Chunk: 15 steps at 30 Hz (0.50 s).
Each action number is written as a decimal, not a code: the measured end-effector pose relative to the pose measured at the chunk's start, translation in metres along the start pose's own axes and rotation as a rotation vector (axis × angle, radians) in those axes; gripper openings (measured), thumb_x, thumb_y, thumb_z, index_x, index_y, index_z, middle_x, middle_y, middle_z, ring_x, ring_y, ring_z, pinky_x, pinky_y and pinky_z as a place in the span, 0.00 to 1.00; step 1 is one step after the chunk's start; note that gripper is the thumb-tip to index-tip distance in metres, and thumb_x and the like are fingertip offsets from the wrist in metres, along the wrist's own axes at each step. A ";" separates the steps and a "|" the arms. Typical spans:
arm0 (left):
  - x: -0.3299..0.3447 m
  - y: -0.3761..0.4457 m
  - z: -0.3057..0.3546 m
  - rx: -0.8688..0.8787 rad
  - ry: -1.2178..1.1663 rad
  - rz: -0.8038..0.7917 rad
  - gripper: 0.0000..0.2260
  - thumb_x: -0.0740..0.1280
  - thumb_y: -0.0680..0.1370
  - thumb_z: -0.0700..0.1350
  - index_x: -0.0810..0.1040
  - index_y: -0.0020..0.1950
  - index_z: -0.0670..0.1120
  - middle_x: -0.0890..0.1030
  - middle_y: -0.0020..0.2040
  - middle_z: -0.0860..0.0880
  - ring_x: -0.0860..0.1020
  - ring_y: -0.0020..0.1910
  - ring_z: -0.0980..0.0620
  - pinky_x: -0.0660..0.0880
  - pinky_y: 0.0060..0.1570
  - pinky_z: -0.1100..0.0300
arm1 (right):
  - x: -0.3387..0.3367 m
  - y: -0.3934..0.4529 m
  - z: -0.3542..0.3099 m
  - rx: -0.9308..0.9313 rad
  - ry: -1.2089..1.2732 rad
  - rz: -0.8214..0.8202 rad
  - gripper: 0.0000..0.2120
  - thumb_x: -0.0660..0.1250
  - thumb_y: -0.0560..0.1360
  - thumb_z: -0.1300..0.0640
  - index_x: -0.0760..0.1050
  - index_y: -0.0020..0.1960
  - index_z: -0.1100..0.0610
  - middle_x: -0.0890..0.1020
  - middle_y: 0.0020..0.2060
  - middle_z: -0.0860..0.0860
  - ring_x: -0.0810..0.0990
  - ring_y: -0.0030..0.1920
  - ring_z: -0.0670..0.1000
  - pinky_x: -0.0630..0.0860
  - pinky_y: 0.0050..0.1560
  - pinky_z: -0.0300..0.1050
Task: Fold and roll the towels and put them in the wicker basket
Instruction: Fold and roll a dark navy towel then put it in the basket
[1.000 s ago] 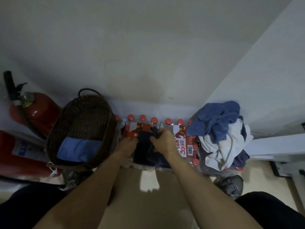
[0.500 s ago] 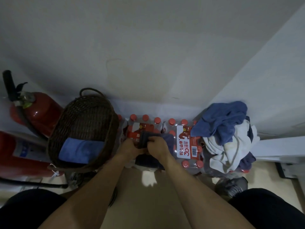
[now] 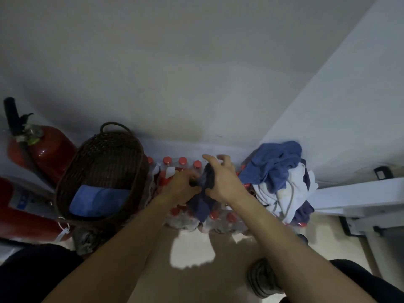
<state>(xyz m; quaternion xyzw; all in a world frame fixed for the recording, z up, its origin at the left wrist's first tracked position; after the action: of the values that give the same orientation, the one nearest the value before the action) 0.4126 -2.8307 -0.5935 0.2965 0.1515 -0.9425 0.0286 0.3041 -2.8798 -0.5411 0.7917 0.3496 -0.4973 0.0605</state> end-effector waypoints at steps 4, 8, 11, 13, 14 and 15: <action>0.012 -0.002 0.046 0.184 -0.019 -0.153 0.07 0.70 0.73 0.40 0.81 0.50 0.47 0.83 0.44 0.53 0.80 0.42 0.59 0.78 0.44 0.60 | -0.013 -0.014 0.009 -0.063 -0.525 -0.224 0.40 0.79 0.58 0.44 0.71 0.67 0.47 0.60 0.74 0.52 0.52 0.76 0.61 0.52 0.68 0.73; 0.031 -0.006 0.064 0.144 -0.151 -0.345 0.10 0.75 0.72 0.47 0.82 0.52 0.51 0.83 0.46 0.58 0.81 0.44 0.62 0.78 0.41 0.68 | -0.024 -0.037 0.043 -0.109 -0.515 -0.325 0.21 0.76 0.64 0.42 0.77 0.50 0.53 0.78 0.48 0.51 0.76 0.57 0.56 0.70 0.62 0.58; 0.045 -0.007 0.066 0.123 -0.148 -0.364 0.11 0.76 0.70 0.54 0.83 0.50 0.53 0.83 0.47 0.57 0.82 0.46 0.60 0.79 0.46 0.60 | -0.020 -0.063 0.080 -0.001 -0.220 -0.493 0.17 0.77 0.67 0.43 0.76 0.44 0.53 0.81 0.39 0.50 0.79 0.40 0.51 0.74 0.40 0.45; 0.058 -0.010 0.069 0.133 -0.174 -0.407 0.09 0.74 0.71 0.56 0.83 0.49 0.55 0.83 0.44 0.62 0.81 0.45 0.65 0.77 0.43 0.65 | -0.014 -0.078 0.098 0.052 -0.037 -0.589 0.18 0.76 0.69 0.43 0.79 0.47 0.57 0.83 0.41 0.53 0.80 0.41 0.53 0.75 0.42 0.46; 0.065 -0.012 0.069 0.117 -0.199 -0.450 0.10 0.74 0.71 0.56 0.83 0.50 0.55 0.83 0.44 0.62 0.81 0.45 0.64 0.77 0.42 0.66 | -0.012 -0.082 0.105 0.083 0.053 -0.623 0.17 0.75 0.71 0.45 0.80 0.50 0.58 0.84 0.44 0.55 0.81 0.42 0.54 0.77 0.44 0.48; 0.072 -0.014 0.067 0.096 -0.237 -0.505 0.11 0.75 0.71 0.55 0.82 0.51 0.55 0.84 0.46 0.61 0.82 0.46 0.62 0.78 0.41 0.66 | -0.012 -0.085 0.113 0.125 0.142 -0.642 0.16 0.74 0.72 0.47 0.80 0.52 0.58 0.85 0.46 0.56 0.82 0.42 0.55 0.78 0.45 0.49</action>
<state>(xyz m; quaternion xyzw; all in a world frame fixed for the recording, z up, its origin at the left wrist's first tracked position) 0.3140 -2.8349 -0.5785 0.1382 0.1711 -0.9540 -0.2036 0.1649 -2.8720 -0.5656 0.6762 0.5531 -0.4551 -0.1726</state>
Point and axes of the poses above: each hand's wrist, its own y-axis towards the middle knuckle, its own x-axis out of the palm, z = x × y, the point moved 8 cm from there along y, towards the middle knuckle
